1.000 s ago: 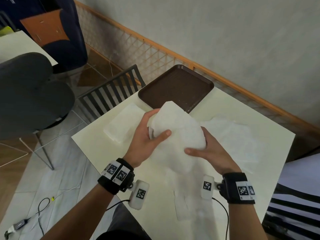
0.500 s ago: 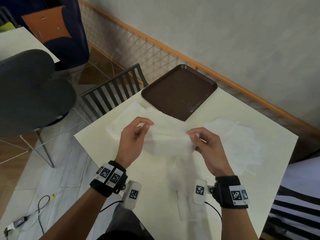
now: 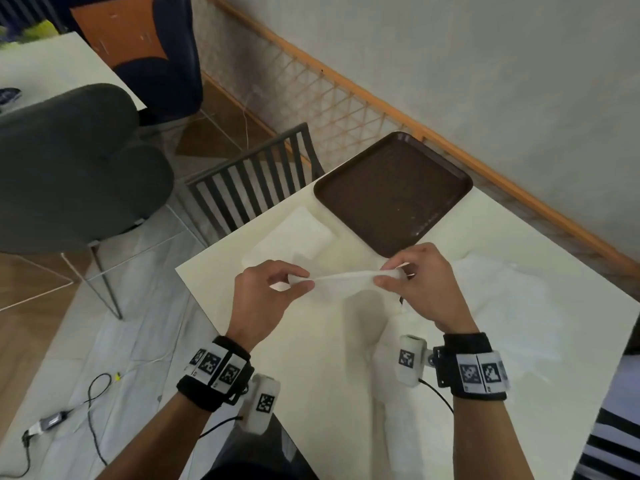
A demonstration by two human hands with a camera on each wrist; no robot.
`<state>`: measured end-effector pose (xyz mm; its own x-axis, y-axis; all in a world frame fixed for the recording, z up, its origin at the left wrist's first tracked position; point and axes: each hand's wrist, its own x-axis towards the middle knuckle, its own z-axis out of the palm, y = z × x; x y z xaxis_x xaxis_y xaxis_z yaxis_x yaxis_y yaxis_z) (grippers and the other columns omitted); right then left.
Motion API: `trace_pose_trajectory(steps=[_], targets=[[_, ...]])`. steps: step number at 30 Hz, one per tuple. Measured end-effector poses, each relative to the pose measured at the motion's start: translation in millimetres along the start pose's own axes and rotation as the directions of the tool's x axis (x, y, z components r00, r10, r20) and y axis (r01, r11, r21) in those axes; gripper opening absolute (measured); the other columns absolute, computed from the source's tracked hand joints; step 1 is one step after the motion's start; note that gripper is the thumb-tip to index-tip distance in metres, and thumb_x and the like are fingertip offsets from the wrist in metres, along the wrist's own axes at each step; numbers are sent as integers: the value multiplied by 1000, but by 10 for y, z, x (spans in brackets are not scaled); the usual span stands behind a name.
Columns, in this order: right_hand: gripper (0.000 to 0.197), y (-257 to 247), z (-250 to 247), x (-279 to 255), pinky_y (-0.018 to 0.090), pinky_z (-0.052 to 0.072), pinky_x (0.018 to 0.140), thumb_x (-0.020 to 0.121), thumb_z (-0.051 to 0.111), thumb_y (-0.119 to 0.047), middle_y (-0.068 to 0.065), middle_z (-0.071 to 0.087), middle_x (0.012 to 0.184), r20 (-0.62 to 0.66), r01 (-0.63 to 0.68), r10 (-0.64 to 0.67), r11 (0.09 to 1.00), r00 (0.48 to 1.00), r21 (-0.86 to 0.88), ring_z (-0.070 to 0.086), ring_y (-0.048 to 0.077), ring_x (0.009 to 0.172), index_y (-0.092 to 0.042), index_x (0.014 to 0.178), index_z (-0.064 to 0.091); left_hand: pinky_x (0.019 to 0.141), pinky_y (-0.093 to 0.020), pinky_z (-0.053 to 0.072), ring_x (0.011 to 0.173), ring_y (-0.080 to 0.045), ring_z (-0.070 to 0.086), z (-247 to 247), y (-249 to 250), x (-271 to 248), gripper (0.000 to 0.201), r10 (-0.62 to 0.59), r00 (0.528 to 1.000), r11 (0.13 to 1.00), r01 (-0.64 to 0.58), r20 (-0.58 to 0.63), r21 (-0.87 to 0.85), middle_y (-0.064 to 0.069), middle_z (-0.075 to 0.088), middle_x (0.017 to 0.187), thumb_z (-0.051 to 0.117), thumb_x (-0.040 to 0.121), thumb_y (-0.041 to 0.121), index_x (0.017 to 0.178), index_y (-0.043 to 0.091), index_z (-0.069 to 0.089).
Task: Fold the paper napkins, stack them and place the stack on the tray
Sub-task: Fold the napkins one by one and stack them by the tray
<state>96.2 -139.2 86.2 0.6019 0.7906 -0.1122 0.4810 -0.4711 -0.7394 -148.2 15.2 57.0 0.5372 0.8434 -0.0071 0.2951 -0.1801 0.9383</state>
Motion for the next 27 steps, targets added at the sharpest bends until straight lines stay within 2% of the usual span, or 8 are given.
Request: trace_pose_trajectory(steps=[3, 5, 7, 10, 15, 19, 24, 27], targets=[[15, -87, 173, 376, 23, 54, 86, 86, 91, -35, -9, 68, 113, 19, 13, -15, 998, 1000, 62, 67, 6, 103, -33, 96, 80, 80, -18, 55, 88, -2, 69, -121, -143, 129, 10, -48, 995, 998, 51, -84, 26, 14, 72, 98, 91, 83, 32, 85, 34, 81], [11, -198, 330, 656, 21, 54, 80, 94, 84, -33, -15, 75, 98, 40, 2, -8, 986, 999, 167, 71, 4, 94, -28, 96, 75, 76, -14, 54, 92, 3, 67, -208, -233, 258, 10, -90, 988, 994, 97, -128, 44, 14, 69, 103, 84, 90, 36, 89, 29, 78], [10, -321, 527, 951, 18, 53, 76, 97, 82, -32, -18, 77, 90, 28, 12, -16, 987, 999, 161, 73, 0, 87, -29, 98, 73, 69, -18, 50, 77, 4, 66, -270, -337, 404, 13, -144, 978, 987, 154, -152, 53, 12, 74, 88, 78, 96, 36, 94, 24, 75], [22, -409, 886, 1418, 17, 52, 80, 95, 83, -32, -13, 77, 99, -10, 24, -23, 994, 1000, 107, 72, 1, 92, -22, 113, 75, 70, -33, 49, 56, -7, 58, -298, -539, 618, 14, -165, 971, 978, 184, -173, 95, 6, 69, 62, 76, 98, 32, 101, 25, 63], [19, -371, 1435, 1929, 33, 48, 98, 101, 77, -20, 1, 75, 110, 11, -50, 50, 999, 999, 6, 59, 22, 116, -19, 119, 69, 66, -34, 50, 81, -25, 65, -249, -781, 856, 23, -191, 962, 962, 222, -194, 156, 1, 69, 79, 69, 102, 23, 114, 27, 49], [15, -288, 1784, 2070, 36, 47, 97, 103, 73, -18, 16, 71, 122, 3, -102, 102, 993, 995, -67, 53, 24, 108, -20, 116, 66, 78, -50, 59, 78, -29, 65, -201, -988, 947, 23, -186, 974, 917, 220, -132, 332, -1, 67, 74, 65, 103, 18, 115, 24, 47], [24, -329, 1815, 1937, 47, 52, 102, 103, 72, -21, 11, 66, 125, -71, -34, 25, 992, 997, -125, 60, 31, 116, -14, 124, 62, 88, -48, 56, 102, -29, 59, -176, -1069, 930, 26, -99, 989, 824, 144, -111, 549, -4, 59, 111, 70, 99, 25, 119, 19, 54], [26, -408, 1519, 1623, 41, 52, 94, 104, 71, -32, 3, 68, 121, -118, 16, -26, 996, 993, -92, 60, 21, 110, -19, 126, 64, 86, -42, 51, 103, -27, 52, -106, -992, 773, 32, 22, 989, 790, 72, -145, 609, -4, 56, 114, 76, 92, 23, 119, 18, 58]])
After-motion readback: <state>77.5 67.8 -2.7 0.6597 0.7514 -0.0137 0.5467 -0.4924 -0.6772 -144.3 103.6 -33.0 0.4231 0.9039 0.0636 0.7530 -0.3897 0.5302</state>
